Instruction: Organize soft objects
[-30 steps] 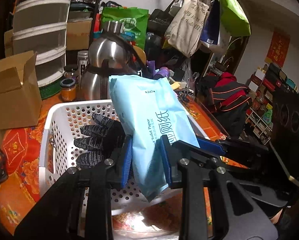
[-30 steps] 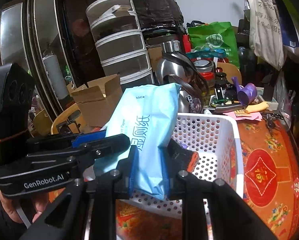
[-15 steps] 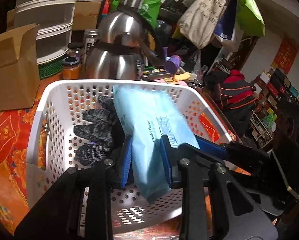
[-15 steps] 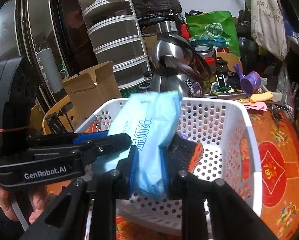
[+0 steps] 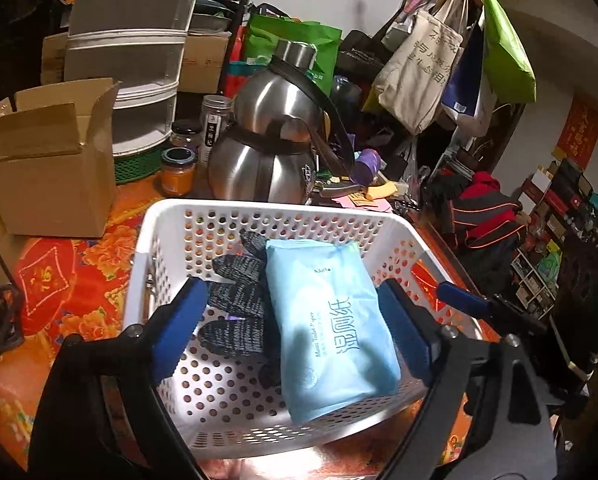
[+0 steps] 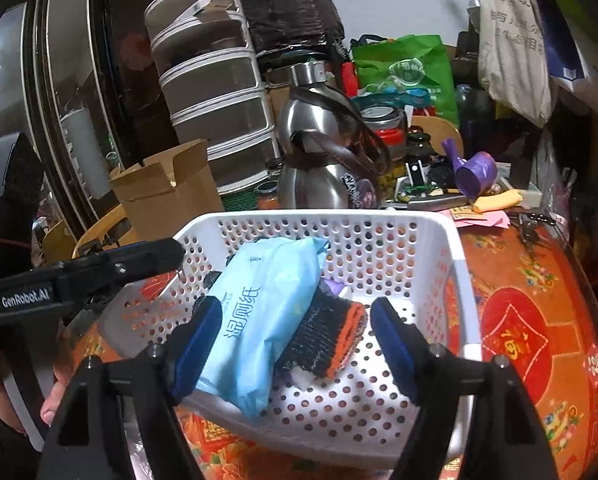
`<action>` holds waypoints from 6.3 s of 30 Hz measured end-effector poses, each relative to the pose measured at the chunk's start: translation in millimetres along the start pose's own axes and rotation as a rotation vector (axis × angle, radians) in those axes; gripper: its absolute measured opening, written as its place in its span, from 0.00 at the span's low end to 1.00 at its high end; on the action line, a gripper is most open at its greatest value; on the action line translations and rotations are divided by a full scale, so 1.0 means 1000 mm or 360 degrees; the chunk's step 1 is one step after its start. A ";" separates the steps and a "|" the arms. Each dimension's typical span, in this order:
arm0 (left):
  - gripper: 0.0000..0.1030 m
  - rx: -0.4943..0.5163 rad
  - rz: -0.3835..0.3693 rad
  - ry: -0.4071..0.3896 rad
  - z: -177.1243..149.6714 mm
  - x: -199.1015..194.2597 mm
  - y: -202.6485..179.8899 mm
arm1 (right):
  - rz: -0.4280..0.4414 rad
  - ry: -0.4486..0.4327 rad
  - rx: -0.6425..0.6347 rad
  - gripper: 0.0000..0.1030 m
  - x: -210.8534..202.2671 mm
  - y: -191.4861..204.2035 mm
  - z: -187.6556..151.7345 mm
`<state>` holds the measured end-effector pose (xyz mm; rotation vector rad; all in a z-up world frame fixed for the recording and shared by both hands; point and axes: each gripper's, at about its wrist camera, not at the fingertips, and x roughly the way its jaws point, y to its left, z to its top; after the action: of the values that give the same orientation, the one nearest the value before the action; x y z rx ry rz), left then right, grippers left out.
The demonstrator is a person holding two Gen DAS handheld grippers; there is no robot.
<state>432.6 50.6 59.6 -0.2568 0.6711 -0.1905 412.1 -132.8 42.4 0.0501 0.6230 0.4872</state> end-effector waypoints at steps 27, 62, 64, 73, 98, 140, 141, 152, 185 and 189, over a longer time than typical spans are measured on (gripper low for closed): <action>0.85 0.0196 0.0193 0.0037 -0.130 -0.136 -0.036 | -0.0108 -0.0050 0.0061 0.78 -0.101 0.023 -0.071; 0.85 0.0013 0.0233 0.0119 -0.249 -0.164 0.030 | 0.0044 0.0105 0.0247 0.78 -0.141 0.062 -0.224; 0.85 0.0024 0.0245 0.0087 -0.236 -0.167 0.038 | 0.0068 0.0098 0.0204 0.78 -0.134 0.074 -0.212; 0.80 0.0105 0.0274 0.0114 -0.223 -0.145 0.069 | 0.0241 0.0191 0.0098 0.53 -0.061 0.122 -0.152; 0.30 0.0180 0.0212 0.0275 -0.245 -0.105 0.067 | 0.0374 0.0272 -0.0030 0.11 0.002 0.170 -0.138; 0.29 0.0551 0.0171 -0.0238 -0.147 -0.186 -0.054 | 0.0230 -0.0161 -0.0096 0.10 -0.122 0.134 -0.055; 0.29 0.0564 0.0176 -0.0240 -0.139 -0.183 -0.058 | 0.0209 -0.0166 -0.0103 0.10 -0.123 0.132 -0.050; 0.29 0.0603 0.0160 -0.0231 -0.061 -0.124 -0.075 | 0.0089 -0.0122 -0.0068 0.10 -0.095 0.095 0.012; 0.86 0.0375 0.0382 -0.0178 -0.042 -0.023 0.008 | 0.0064 0.0054 -0.0045 0.31 0.028 0.071 0.042; 0.98 0.0384 0.0385 -0.0262 -0.041 -0.048 0.003 | -0.0035 -0.0012 -0.0023 0.70 0.012 0.058 0.043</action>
<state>370.1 58.7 55.7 0.0412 0.5048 -0.0173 420.6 -72.1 81.3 0.0314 0.6122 0.4699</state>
